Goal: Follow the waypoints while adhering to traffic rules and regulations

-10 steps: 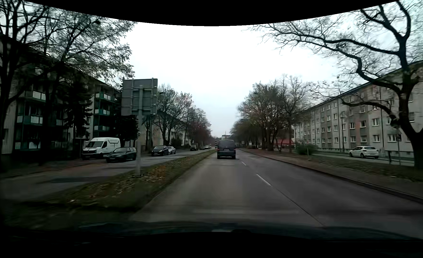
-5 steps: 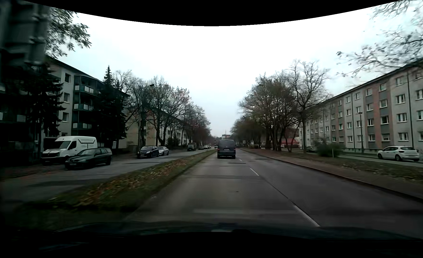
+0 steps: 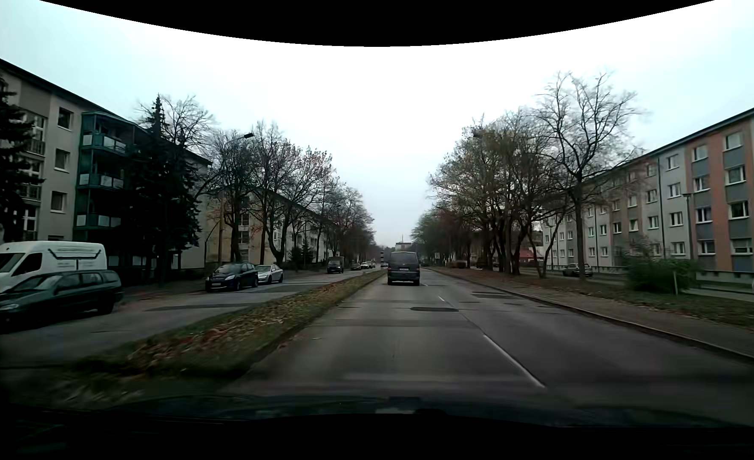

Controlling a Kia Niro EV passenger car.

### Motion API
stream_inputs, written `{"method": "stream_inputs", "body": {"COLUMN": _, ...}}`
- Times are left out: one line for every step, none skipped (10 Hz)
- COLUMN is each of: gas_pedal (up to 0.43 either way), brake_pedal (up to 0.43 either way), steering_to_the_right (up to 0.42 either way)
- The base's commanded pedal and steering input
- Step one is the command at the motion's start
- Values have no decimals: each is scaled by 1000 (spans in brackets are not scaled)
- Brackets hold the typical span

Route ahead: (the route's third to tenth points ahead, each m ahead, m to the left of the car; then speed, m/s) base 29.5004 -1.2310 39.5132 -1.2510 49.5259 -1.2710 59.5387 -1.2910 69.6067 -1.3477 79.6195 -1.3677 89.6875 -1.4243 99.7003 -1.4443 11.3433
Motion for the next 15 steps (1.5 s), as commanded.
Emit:
{"method": "stream_inputs", "body": {"gas_pedal": 157, "brake_pedal": 0, "steering_to_the_right": 0}}
{"method": "stream_inputs", "body": {"gas_pedal": 157, "brake_pedal": 0, "steering_to_the_right": 0}}
{"method": "stream_inputs", "body": {"gas_pedal": 157, "brake_pedal": 0, "steering_to_the_right": 0}}
{"method": "stream_inputs", "body": {"gas_pedal": 157, "brake_pedal": 0, "steering_to_the_right": 0}}
{"method": "stream_inputs", "body": {"gas_pedal": 157, "brake_pedal": 0, "steering_to_the_right": 0}}
{"method": "stream_inputs", "body": {"gas_pedal": 157, "brake_pedal": 0, "steering_to_the_right": 0}}
{"method": "stream_inputs", "body": {"gas_pedal": 157, "brake_pedal": 0, "steering_to_the_right": 0}}
{"method": "stream_inputs", "body": {"gas_pedal": 157, "brake_pedal": 0, "steering_to_the_right": 1}}
{"method": "stream_inputs", "body": {"gas_pedal": 157, "brake_pedal": 0, "steering_to_the_right": 2}}
{"method": "stream_inputs", "body": {"gas_pedal": 157, "brake_pedal": 0, "steering_to_the_right": 3}}
{"method": "stream_inputs", "body": {"gas_pedal": 157, "brake_pedal": 0, "steering_to_the_right": 3}}
{"method": "stream_inputs", "body": {"gas_pedal": 157, "brake_pedal": 0, "steering_to_the_right": 3}}
{"method": "stream_inputs", "body": {"gas_pedal": 157, "brake_pedal": 0, "steering_to_the_right": 4}}
{"method": "stream_inputs", "body": {"gas_pedal": 157, "brake_pedal": 0, "steering_to_the_right": 4}}
{"method": "stream_inputs", "body": {"gas_pedal": 157, "brake_pedal": 0, "steering_to_the_right": 3}}
